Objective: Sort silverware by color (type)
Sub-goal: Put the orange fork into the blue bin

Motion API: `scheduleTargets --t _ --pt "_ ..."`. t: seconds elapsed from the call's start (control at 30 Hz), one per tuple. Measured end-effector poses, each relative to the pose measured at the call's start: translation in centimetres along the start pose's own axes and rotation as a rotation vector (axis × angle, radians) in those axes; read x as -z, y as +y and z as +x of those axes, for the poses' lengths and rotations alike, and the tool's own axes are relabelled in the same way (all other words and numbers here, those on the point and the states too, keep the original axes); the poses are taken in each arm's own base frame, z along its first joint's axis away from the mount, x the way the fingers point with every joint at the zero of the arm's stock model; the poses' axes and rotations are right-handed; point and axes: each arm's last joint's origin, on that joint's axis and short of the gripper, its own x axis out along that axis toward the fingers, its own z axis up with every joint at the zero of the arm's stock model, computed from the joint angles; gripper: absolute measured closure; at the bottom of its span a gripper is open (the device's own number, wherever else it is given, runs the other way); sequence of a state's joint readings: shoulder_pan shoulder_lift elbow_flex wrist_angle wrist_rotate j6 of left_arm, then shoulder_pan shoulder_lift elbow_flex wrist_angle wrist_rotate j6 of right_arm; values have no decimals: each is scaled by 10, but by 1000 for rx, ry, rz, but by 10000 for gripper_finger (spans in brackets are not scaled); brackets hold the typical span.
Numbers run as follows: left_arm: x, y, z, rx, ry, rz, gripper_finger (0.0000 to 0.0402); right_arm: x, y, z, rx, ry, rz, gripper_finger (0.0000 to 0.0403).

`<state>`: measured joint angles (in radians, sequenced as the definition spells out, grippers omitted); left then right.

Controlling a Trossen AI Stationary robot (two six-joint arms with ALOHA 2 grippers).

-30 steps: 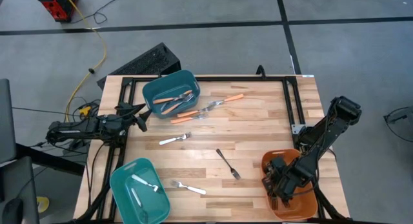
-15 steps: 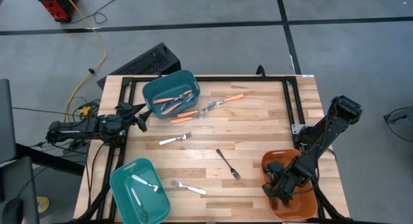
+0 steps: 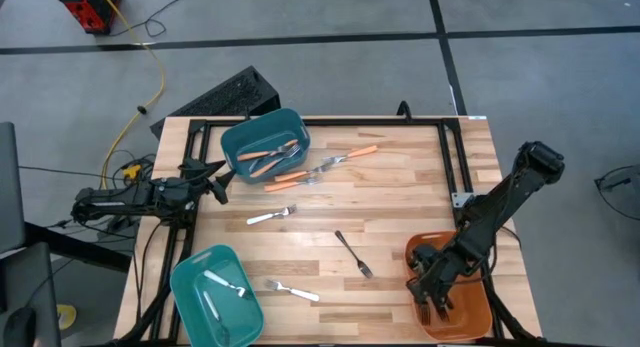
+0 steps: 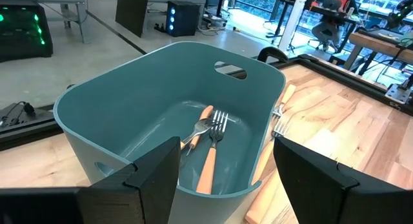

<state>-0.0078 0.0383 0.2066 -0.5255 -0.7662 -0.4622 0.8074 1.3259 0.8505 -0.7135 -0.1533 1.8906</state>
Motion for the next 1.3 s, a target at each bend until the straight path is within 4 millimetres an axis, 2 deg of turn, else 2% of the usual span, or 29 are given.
scheduleTargets --t 0.17,0.3,0.43,0.6,0.8,0.97,1.1,1.3 --pt "0 0 0 0 0 0 167 5 1 -39 -68 -22 -24 347" --pt "0 0 0 0 0 0 167 8 3 -72 -229 -104 -81 347" --pt "0 0 0 0 0 0 167 3 5 -104 -388 -289 -146 347" --pt "0 0 0 0 0 0 167 -16 8 -136 -490 -655 -248 347" --pt "0 0 0 -1 0 0 167 -53 22 -162 -359 -989 -453 347" --pt "0 0 0 -1 -1 -1 167 -93 25 -169 -171 -1063 -566 331" --pt "0 0 0 -1 0 -1 167 -126 24 -167 -29 -1044 -650 287" --pt "0 0 0 -1 -1 -1 167 -179 32 -158 166 -1055 -785 184"
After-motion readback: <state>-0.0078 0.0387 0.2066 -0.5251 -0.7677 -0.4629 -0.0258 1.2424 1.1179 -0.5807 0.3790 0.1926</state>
